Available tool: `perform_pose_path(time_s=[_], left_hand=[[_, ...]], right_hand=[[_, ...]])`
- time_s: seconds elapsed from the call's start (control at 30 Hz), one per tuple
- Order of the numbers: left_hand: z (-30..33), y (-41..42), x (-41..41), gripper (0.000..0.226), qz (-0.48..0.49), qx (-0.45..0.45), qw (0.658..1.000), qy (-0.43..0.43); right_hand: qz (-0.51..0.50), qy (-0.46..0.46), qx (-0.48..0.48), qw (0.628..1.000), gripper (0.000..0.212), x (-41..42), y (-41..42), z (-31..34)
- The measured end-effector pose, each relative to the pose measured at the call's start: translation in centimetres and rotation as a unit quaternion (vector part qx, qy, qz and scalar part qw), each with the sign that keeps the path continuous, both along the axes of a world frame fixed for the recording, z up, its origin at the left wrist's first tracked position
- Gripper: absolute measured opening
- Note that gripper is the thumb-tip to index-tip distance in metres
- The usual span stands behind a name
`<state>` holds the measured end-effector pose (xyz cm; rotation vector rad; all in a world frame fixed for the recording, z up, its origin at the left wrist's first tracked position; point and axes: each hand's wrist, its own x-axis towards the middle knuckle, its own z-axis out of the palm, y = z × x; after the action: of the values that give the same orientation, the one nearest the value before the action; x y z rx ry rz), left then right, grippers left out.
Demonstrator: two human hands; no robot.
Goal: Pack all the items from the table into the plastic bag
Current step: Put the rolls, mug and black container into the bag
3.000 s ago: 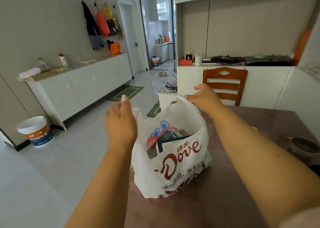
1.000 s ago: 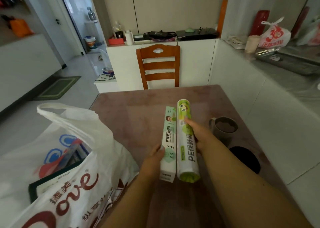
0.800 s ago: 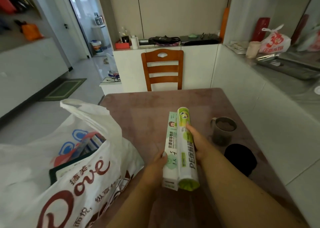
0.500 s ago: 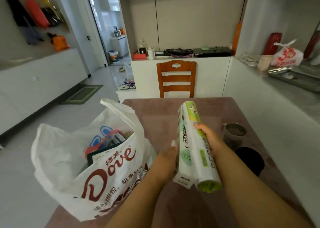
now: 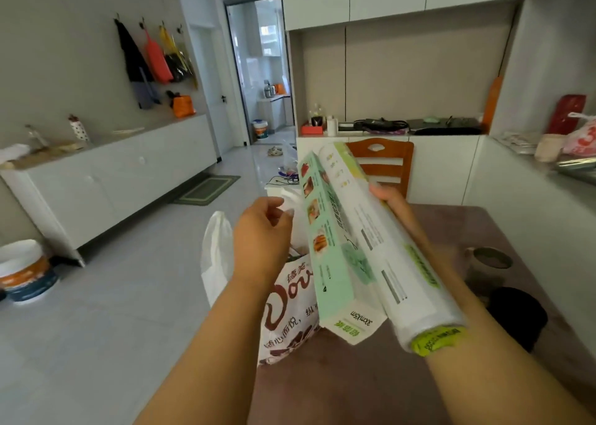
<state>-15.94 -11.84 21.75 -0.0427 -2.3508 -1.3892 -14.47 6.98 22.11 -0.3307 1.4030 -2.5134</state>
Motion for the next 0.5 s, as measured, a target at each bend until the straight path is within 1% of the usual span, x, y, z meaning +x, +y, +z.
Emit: perform_pose_path(time_s=[0.07, 0.1, 0.13, 0.17, 0.2, 0.23, 0.27, 0.33, 0.37, 0.4, 0.43, 0.5], left_hand=[[0.2, -2.5, -0.4, 0.039, 0.106, -0.066, 0.991, 0.047], [0.4, -3.7, -0.5, 0.050, 0.160, -0.089, 0.982, 0.053], [0.4, -4.9, -0.8, 0.061, 0.206, -0.103, 0.973, 0.035], [0.4, -5.9, -1.1, 0.068, 0.233, -0.115, 0.966, -0.008], [0.3, -6.8, -1.6, 0.068, 0.239, -0.114, 0.962, -0.068], [0.1, -7.6, -2.3, 0.061, 0.227, -0.092, 0.961, -0.128], [-0.1, -8.3, -2.9, 0.049, 0.202, -0.046, 0.961, -0.183], [-0.3, -9.3, -3.5, 0.031, 0.135, 0.109, 0.953, -0.248], [-0.5, -9.6, -3.5, 0.027, 0.104, 0.188, 0.943, -0.256], [-0.7, -9.9, -3.4, 0.024, 0.080, 0.244, 0.934, -0.248], [-0.8, -10.1, -3.1, 0.023, 0.059, 0.282, 0.928, -0.239], [-0.8, -10.3, -2.7, 0.032, 0.009, 0.340, 0.914, -0.222]], right_hand=[[0.044, -0.017, -0.006, 0.999, 0.093, 0.3, -1.9, 0.0], [0.066, -0.030, -0.005, 0.997, 0.094, 0.5, -2.7, 0.0], [0.086, -0.043, -0.004, 0.995, 0.094, 0.7, -3.5, -0.1], [0.099, -0.054, -0.002, 0.994, 0.094, 0.9, -4.3, 0.0], [0.108, -0.064, 0.005, 0.992, 0.094, 1.0, -5.0, -0.1], [0.109, -0.067, 0.015, 0.992, 0.093, 1.2, -5.7, -0.1], [0.108, -0.073, 0.023, 0.991, 0.088, 1.2, -6.5, -0.2], [0.062, -0.102, 0.048, 0.992, 0.068, 0.7, -7.8, -0.6], [0.017, -0.119, 0.064, 0.991, 0.056, 0.2, -8.3, -0.9], [-0.017, -0.132, 0.067, 0.989, 0.046, -0.1, -8.9, -1.3], [-0.048, -0.148, 0.054, 0.986, 0.036, -0.7, -9.5, -1.5], [-0.065, -0.154, 0.065, 0.984, 0.020, -1.4, -10.7, -1.8]])
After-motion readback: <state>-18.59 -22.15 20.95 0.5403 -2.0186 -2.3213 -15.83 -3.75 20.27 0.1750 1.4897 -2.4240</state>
